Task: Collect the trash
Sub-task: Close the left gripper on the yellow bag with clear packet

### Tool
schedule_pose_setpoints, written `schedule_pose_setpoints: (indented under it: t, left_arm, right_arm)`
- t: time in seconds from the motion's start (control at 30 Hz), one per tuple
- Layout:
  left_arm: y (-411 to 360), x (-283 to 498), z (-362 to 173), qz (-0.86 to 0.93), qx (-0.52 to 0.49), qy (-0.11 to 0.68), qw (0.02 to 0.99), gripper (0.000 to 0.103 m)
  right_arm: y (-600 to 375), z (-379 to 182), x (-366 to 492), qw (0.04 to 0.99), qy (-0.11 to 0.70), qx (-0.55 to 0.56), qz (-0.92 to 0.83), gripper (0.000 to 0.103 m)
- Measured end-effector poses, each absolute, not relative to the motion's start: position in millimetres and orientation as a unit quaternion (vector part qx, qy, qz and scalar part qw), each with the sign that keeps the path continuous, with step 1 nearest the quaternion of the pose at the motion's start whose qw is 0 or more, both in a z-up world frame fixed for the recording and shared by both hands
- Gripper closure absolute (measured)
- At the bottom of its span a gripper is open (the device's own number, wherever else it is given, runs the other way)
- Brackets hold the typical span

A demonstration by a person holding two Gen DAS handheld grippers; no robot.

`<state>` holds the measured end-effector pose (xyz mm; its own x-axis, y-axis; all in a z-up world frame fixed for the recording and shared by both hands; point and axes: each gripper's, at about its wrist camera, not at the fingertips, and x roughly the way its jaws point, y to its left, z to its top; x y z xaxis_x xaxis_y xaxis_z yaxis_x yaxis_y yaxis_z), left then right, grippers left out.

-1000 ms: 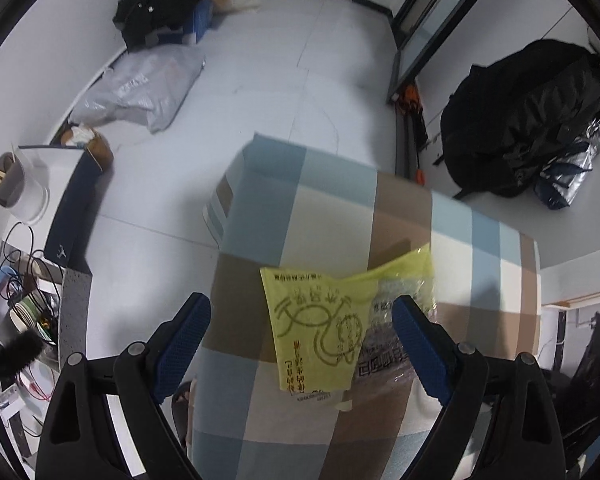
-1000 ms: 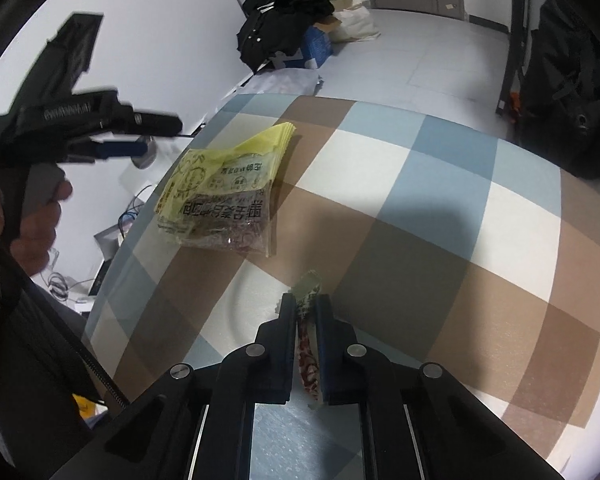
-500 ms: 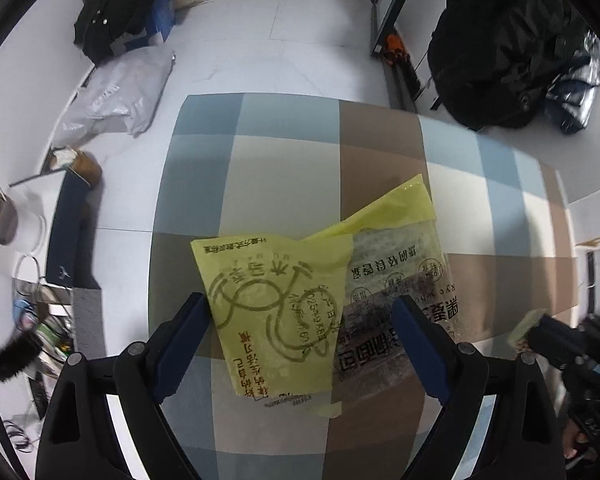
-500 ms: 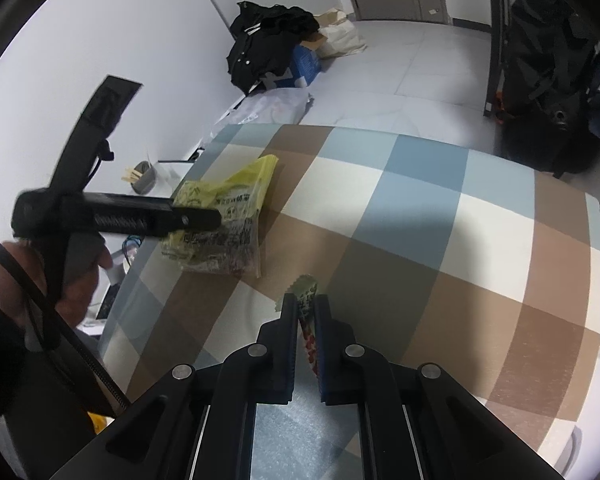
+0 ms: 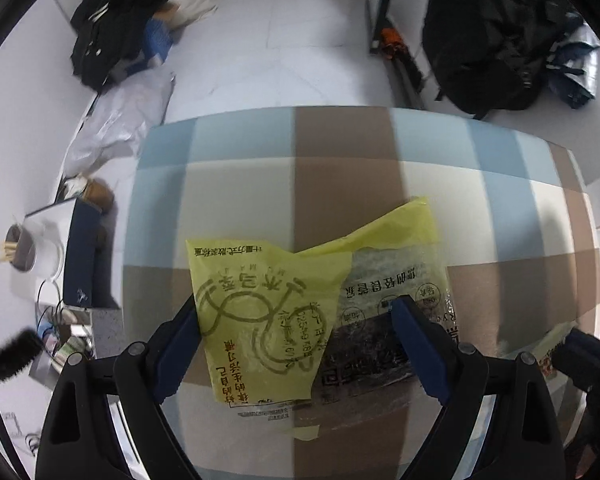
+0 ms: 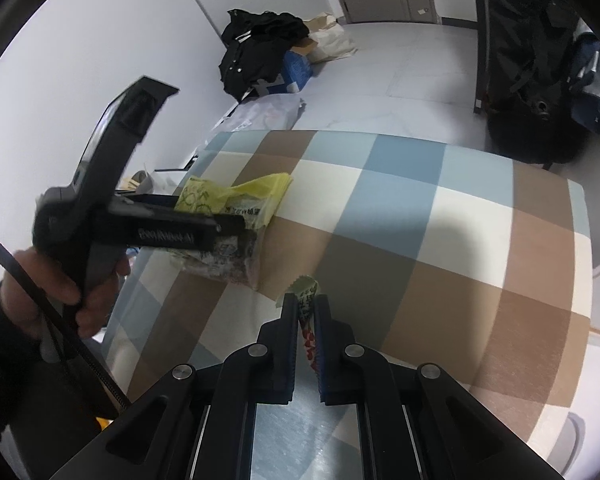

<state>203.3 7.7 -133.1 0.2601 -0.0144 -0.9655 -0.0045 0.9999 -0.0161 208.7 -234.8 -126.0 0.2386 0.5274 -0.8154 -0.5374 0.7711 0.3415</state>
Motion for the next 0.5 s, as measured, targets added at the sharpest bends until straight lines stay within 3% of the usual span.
schedule_pose_setpoints:
  t: [0.17,0.4,0.5]
  left_arm:
    - [8,200,-129,-0.014,0.005,0.595,0.804,0.03]
    - [9,195,-123,-0.007,0.013,0.581,0.814,0.087]
    - [2,194,-124,-0.008,0.024,0.579,0.815,0.095]
  right_arm:
    - [-242,-122,210,0.792,0.511,0.002,0.334,0.096]
    - [-254,-114,200,0.799,0.502,0.009,0.33,0.097]
    - [-259,-110,197,0.804,0.496,0.011,0.327,0.099]
